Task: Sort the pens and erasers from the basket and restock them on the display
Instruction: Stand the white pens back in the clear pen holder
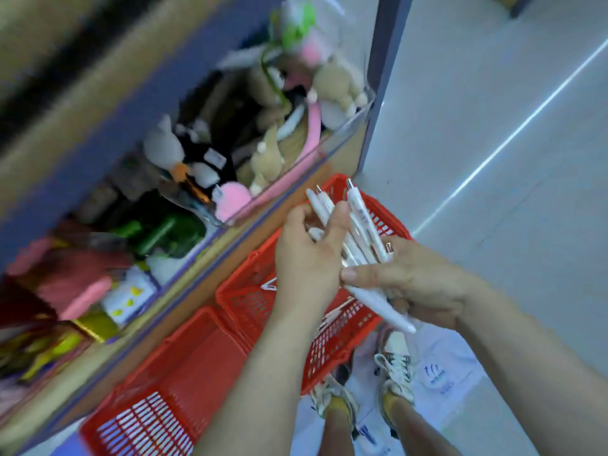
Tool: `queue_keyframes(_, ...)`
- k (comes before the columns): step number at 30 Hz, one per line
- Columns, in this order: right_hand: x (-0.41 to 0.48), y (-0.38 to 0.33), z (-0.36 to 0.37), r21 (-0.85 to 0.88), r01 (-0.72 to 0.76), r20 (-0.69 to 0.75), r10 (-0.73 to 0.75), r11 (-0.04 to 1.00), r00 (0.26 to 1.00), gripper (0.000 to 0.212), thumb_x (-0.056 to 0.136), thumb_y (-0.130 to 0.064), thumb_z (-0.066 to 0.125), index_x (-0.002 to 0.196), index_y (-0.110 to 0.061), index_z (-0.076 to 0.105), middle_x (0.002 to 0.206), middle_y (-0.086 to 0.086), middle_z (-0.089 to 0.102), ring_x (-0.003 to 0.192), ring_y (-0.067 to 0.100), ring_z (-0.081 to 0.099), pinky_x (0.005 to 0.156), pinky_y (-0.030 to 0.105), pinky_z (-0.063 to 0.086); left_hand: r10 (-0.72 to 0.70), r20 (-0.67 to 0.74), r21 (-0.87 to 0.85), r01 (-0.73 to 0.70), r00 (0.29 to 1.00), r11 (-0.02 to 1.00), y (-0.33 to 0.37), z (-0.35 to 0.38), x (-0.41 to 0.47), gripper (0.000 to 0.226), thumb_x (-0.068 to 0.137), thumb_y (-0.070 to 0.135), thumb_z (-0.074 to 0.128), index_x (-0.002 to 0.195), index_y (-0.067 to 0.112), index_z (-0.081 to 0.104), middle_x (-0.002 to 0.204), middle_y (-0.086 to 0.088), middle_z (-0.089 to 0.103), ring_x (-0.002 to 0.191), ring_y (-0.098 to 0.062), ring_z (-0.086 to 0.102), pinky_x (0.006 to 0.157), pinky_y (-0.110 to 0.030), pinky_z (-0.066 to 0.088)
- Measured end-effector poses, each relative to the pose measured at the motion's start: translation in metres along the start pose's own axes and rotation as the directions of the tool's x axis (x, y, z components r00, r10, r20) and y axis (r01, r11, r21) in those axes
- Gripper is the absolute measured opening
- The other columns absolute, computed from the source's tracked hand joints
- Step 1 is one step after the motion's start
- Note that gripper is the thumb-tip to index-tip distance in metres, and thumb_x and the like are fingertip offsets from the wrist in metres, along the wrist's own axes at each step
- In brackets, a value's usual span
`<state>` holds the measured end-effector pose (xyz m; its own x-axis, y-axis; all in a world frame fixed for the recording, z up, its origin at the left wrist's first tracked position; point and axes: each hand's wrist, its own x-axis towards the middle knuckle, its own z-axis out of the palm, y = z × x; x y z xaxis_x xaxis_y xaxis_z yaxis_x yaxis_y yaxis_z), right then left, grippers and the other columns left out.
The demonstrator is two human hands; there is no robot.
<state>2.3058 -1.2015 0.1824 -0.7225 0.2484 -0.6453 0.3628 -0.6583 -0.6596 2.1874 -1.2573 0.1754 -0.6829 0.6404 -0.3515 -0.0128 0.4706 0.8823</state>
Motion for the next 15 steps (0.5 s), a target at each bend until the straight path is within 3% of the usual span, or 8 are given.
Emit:
queue_keyframes(3, -0.045, -0.047, 0.019, -0.053, 0.003, -0.021, -0.004, 0.999, 1.0, 0.019, 0.071, -0.016, 0.079, 0.077, -0.003, 0.066, 0.062, 0.012, 0.049, 0.05, 0.017, 0.044, 0.045, 0.019, 0.028, 0.097, -0.032, 0.056, -0.095, 0.995, 0.994, 0.056, -0.016, -0.022, 0.036, 0.079, 0.055, 0.06, 0.086, 0.019, 0.061, 0.075, -0.004, 0.065, 0.072, -0.022, 0.063, 0.071, -0.047, 0.052)
queue_keyframes(5, -0.07, -0.073, 0.033, -0.083, 0.032, -0.022, -0.033, 0.996, 0.999, 0.013, 0.08, -0.008, 0.072, 0.071, -0.008, 0.063, 0.055, 0.005, 0.052, 0.044, 0.012, 0.047, 0.039, 0.018, 0.033, 0.158, -0.07, 0.085, -0.152, 0.985, 0.985, 0.091, -0.028, -0.035, 0.035, 0.084, 0.053, 0.055, 0.084, 0.018, 0.061, 0.068, -0.001, 0.06, 0.064, -0.019, 0.058, 0.064, -0.042, 0.049)
queue_keyframes(7, -0.093, -0.097, 0.051, -0.057, 0.066, 0.013, -0.065, 0.996, 0.998, 0.01, 0.084, -0.006, 0.067, 0.074, -0.008, 0.064, 0.058, 0.005, 0.059, 0.047, 0.014, 0.056, 0.045, 0.021, 0.042, 0.208, -0.137, 0.15, -0.188, 0.968, 0.971, 0.125, -0.041, -0.047, 0.029, 0.093, 0.045, 0.05, 0.085, 0.019, 0.059, 0.066, 0.006, 0.056, 0.062, -0.011, 0.053, 0.061, -0.03, 0.044)
queue_keyframes(9, -0.116, -0.12, 0.07, 0.009, 0.113, 0.062, -0.113, 0.994, 0.992, 0.002, 0.084, -0.006, 0.067, 0.082, -0.006, 0.066, 0.07, 0.013, 0.067, 0.054, 0.021, 0.063, 0.062, 0.035, 0.045, 0.27, -0.222, 0.203, -0.226, 0.937, 0.953, 0.159, -0.058, -0.057, 0.023, 0.097, 0.04, 0.042, 0.088, 0.022, 0.054, 0.071, 0.007, 0.057, 0.069, -0.007, 0.054, 0.065, -0.023, 0.042)
queue_keyframes(11, -0.138, -0.143, 0.089, 0.017, 0.131, 0.117, -0.133, 0.991, 0.984, 0.016, 0.08, -0.008, 0.068, 0.094, -0.001, 0.065, 0.083, 0.019, 0.071, 0.055, 0.023, 0.063, 0.068, 0.042, 0.039, 0.353, -0.31, 0.266, -0.276, 0.883, 0.924, 0.19, -0.08, -0.071, 0.02, 0.096, 0.039, 0.039, 0.09, 0.025, 0.052, 0.078, 0.003, 0.058, 0.075, -0.012, 0.055, 0.07, -0.022, 0.042)
queue_keyframes(13, -0.159, -0.166, 0.107, -0.028, 0.145, 0.187, -0.138, 0.989, 0.973, 0.03, 0.08, -0.012, 0.07, 0.106, 0.0, 0.059, 0.089, 0.021, 0.071, 0.055, 0.022, 0.062, 0.063, 0.038, 0.039, 0.413, -0.38, 0.298, -0.313, 0.828, 0.902, 0.222, -0.102, -0.09, 0.018, 0.095, 0.038, 0.038, 0.089, 0.027, 0.052, 0.08, 0.0, 0.059, 0.074, -0.012, 0.053, 0.068, -0.016, 0.037)
queue_keyframes(15, -0.178, -0.19, 0.125, -0.083, 0.163, 0.248, -0.137, 0.983, 0.959, 0.034, 0.08, -0.015, 0.072, 0.11, -0.006, 0.057, 0.087, 0.019, 0.072, 0.054, 0.02, 0.061, 0.052, 0.029, 0.043, 0.419, -0.427, 0.279, -0.325, 0.801, 0.904, 0.253, -0.123, -0.106, 0.018, 0.094, 0.038, 0.041, 0.086, 0.026, 0.053, 0.078, 0.0, 0.058, 0.073, -0.014, 0.052, 0.067, -0.019, 0.038)
